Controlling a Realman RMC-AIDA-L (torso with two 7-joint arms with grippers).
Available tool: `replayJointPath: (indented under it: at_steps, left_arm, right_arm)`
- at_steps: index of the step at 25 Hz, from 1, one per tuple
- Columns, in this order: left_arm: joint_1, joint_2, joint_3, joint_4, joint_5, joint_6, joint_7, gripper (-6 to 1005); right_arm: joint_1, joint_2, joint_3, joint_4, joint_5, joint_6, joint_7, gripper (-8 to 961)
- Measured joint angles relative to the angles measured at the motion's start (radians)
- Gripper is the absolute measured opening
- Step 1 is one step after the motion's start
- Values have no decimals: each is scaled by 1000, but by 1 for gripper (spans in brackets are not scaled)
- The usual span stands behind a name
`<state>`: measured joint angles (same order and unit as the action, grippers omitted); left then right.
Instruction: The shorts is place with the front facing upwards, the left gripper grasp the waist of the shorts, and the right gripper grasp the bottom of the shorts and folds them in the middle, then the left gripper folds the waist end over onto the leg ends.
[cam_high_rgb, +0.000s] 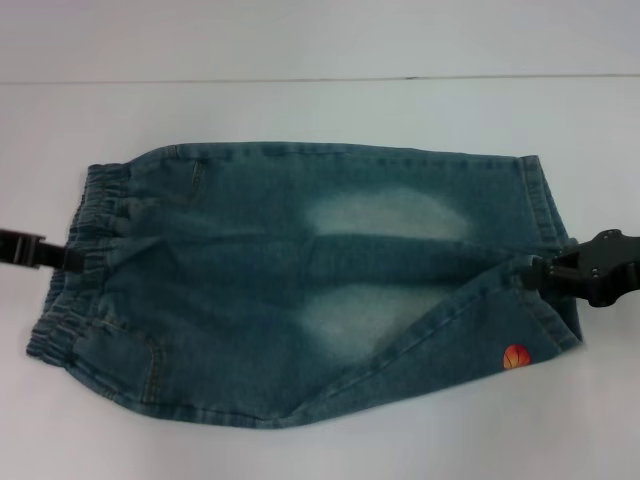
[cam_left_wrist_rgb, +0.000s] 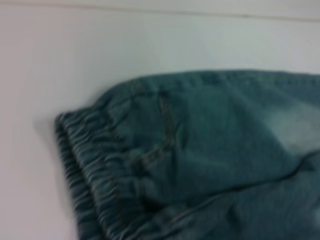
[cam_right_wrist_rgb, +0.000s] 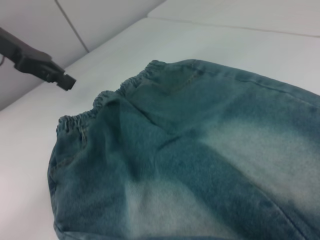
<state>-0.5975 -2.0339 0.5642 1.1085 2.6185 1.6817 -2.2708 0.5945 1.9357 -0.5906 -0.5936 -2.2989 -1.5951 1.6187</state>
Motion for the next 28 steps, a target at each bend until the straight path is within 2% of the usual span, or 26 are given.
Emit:
replayJointPath:
  at_steps: [4, 12, 17, 28]
  left_arm:
    - [10, -1, -3, 16, 48, 50, 5, 199]
    - [16, -4, 1, 22, 145, 59, 5, 439]
    - [22, -6, -2, 18, 184, 39, 5, 671]
    - [20, -21, 52, -45, 226, -48, 5, 657]
  right_arm:
    - [8, 3, -17, 0, 1, 5, -8, 33]
    - [16, 10, -54, 0, 1, 31, -16, 34]
    - [21, 12, -64, 9, 1, 45, -28, 34]
    - [26, 16, -72, 12, 1, 50, -37, 33]
